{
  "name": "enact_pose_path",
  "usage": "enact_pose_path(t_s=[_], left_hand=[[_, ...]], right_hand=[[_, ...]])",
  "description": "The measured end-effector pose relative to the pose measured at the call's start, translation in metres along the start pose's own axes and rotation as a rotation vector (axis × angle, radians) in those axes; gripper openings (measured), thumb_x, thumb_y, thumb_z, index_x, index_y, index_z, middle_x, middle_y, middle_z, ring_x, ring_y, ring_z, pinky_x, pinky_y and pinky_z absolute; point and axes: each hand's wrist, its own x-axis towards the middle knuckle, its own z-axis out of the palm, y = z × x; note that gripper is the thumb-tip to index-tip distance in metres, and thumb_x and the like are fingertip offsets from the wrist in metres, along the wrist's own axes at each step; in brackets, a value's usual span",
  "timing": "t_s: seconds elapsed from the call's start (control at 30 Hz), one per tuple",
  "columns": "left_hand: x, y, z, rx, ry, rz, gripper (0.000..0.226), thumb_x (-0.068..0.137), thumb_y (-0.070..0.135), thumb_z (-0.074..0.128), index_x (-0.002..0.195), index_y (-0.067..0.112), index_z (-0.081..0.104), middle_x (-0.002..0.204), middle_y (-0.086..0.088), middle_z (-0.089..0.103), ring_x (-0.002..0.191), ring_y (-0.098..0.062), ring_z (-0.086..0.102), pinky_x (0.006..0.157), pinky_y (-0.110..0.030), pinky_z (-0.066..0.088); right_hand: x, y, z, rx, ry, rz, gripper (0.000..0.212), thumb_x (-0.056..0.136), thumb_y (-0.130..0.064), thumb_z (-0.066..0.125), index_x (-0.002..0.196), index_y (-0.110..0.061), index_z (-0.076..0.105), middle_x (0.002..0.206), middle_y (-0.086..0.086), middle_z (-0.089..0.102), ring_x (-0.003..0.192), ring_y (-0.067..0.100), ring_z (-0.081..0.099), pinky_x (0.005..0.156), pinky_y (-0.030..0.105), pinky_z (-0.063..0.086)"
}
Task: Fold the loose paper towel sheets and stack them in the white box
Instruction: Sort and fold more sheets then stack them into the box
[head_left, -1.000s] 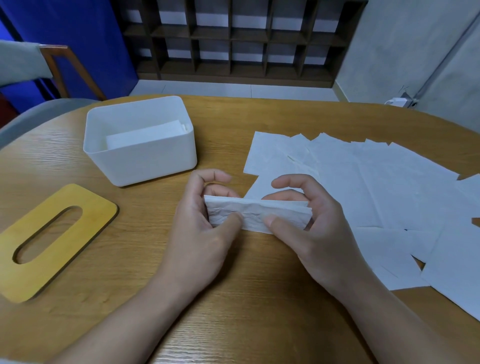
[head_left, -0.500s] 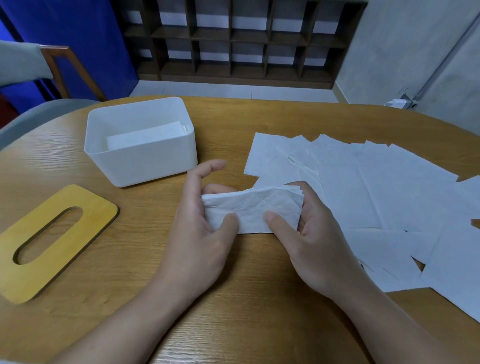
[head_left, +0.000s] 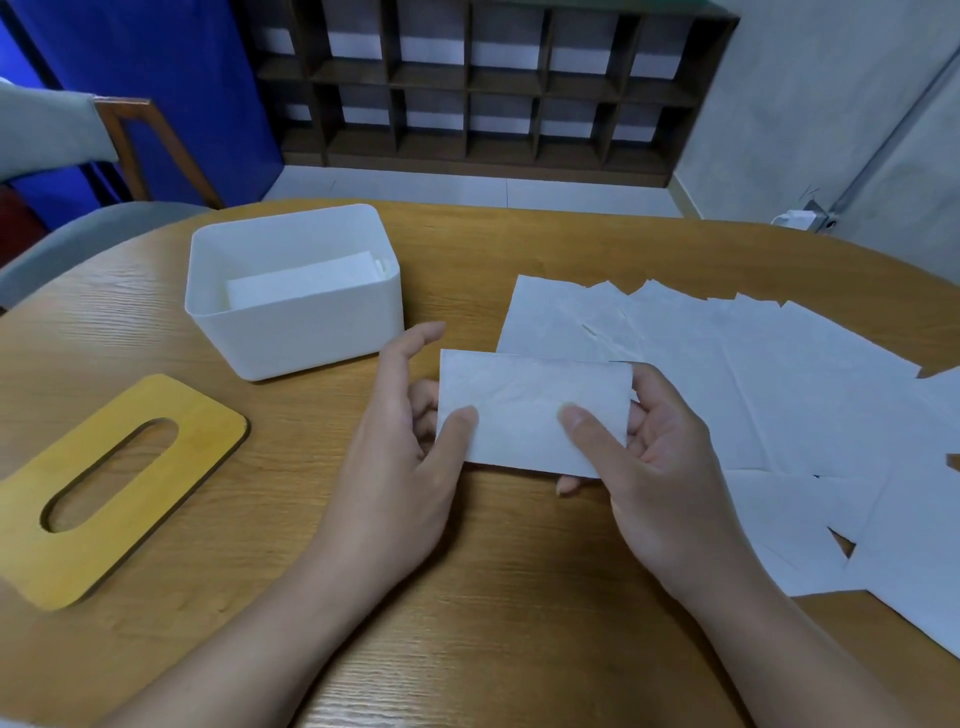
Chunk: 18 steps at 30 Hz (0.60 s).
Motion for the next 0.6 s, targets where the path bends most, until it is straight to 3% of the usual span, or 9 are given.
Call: enact_pose_path(t_s=[0.07, 0.13, 0.23, 0.33, 0.47, 0.53, 0.6], left_hand=[[0.001, 0.000, -0.003, 0.017, 0.007, 0.006, 0.057, 0.110, 0.011, 0.062, 0.153, 0.042, 0.040, 0.088, 0.008, 0.070, 0.065, -0.009, 0.061, 0.065, -0.028, 0.052], [0.002, -0.002, -0.004, 0.048, 0.011, 0.012, 0.053, 0.110, 0.009, 0.062, 0.147, 0.042, 0.044, 0.092, 0.008, 0.070, 0.067, -0.008, 0.061, 0.066, -0.022, 0.050], [0.004, 0.000, -0.008, 0.102, 0.014, 0.033, 0.047, 0.108, 0.006, 0.061, 0.135, 0.042, 0.050, 0.107, 0.012, 0.070, 0.078, -0.012, 0.067, 0.069, -0.018, 0.048], [0.006, 0.005, -0.013, 0.139, 0.029, 0.056, 0.040, 0.110, 0.010, 0.059, 0.128, 0.045, 0.052, 0.114, 0.020, 0.067, 0.077, -0.016, 0.066, 0.068, -0.020, 0.048], [0.018, 0.015, -0.031, 0.239, 0.122, 0.174, 0.026, 0.112, 0.016, 0.058, 0.119, 0.041, 0.062, 0.095, 0.015, 0.065, 0.086, -0.015, 0.062, 0.064, -0.018, 0.042], [0.026, 0.019, -0.043, 0.260, 0.206, 0.236, 0.022, 0.111, 0.013, 0.059, 0.113, 0.032, 0.070, 0.099, 0.021, 0.067, 0.099, -0.007, 0.064, 0.073, -0.012, 0.041], [0.035, 0.020, -0.058, 0.248, 0.276, 0.239, 0.020, 0.110, 0.012, 0.061, 0.112, 0.028, 0.073, 0.106, 0.024, 0.068, 0.104, -0.002, 0.064, 0.077, -0.010, 0.043]], right_hand=[[0.001, 0.000, 0.000, 0.046, 0.019, 0.026, 0.035, 0.105, -0.019, 0.073, 0.136, -0.025, 0.059, 0.114, -0.002, 0.083, 0.072, 0.024, 0.077, 0.066, 0.035, 0.064], [0.002, 0.001, -0.002, 0.068, 0.074, 0.043, 0.044, 0.103, -0.015, 0.075, 0.139, -0.028, 0.054, 0.115, -0.001, 0.082, 0.072, 0.028, 0.077, 0.065, 0.034, 0.063], [0.002, -0.001, -0.003, 0.004, 0.206, 0.036, 0.040, 0.099, -0.015, 0.080, 0.128, -0.029, 0.055, 0.108, -0.002, 0.081, 0.063, 0.035, 0.077, 0.070, 0.038, 0.064], [0.002, -0.009, 0.003, -0.059, 0.275, 0.007, 0.031, 0.097, -0.017, 0.083, 0.114, -0.023, 0.057, 0.107, -0.008, 0.077, 0.058, 0.032, 0.076, 0.071, 0.035, 0.060], [0.014, -0.029, 0.021, -0.103, 0.267, -0.065, 0.019, 0.098, -0.015, 0.081, 0.104, -0.018, 0.063, 0.103, -0.007, 0.073, 0.061, 0.027, 0.078, 0.075, 0.039, 0.056], [0.026, -0.044, 0.031, -0.115, 0.234, -0.101, 0.015, 0.099, -0.015, 0.081, 0.102, -0.017, 0.066, 0.107, -0.006, 0.073, 0.064, 0.025, 0.079, 0.076, 0.039, 0.059], [0.042, -0.058, 0.045, -0.141, 0.186, -0.136, 0.013, 0.100, -0.016, 0.081, 0.103, -0.017, 0.068, 0.107, -0.007, 0.074, 0.069, 0.020, 0.081, 0.072, 0.029, 0.062]])
